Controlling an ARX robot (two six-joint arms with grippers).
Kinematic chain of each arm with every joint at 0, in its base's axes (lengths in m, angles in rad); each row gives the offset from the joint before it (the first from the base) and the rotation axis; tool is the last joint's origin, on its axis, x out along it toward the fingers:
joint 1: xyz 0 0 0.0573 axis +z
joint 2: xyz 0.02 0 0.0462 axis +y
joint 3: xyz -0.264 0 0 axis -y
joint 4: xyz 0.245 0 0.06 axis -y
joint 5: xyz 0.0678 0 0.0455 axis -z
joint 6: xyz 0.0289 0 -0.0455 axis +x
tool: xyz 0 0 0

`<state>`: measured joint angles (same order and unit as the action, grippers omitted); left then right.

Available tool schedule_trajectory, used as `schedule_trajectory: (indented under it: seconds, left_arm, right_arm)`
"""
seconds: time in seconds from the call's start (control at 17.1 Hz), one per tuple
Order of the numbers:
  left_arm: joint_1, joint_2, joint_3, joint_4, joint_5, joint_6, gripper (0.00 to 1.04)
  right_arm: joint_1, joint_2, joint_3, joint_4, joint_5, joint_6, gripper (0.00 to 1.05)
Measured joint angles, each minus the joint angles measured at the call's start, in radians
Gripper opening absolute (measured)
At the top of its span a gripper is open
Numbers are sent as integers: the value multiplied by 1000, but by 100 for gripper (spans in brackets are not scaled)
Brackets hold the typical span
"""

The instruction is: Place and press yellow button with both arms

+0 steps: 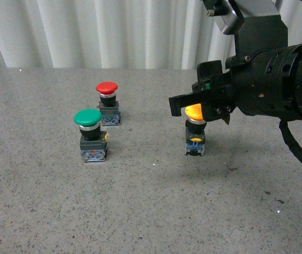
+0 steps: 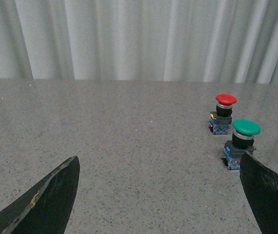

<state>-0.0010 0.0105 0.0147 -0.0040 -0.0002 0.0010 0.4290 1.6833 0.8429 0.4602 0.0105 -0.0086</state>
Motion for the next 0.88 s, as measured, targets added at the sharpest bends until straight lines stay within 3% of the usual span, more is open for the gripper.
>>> schedule_trajectory:
  seconds: [0.18,0.35,0.88]
  left_arm:
    - [0,0,0,0,0,0,98]
    - [0,0,0,0,0,0,98]
    - [0,0,0,0,0,0,98]
  right_arm:
    - [-4,8,8,-5,4,0,7]
    - [-4,13,17,-12,6,0,1]
    - [-4,50,38,-46,16,14,2]
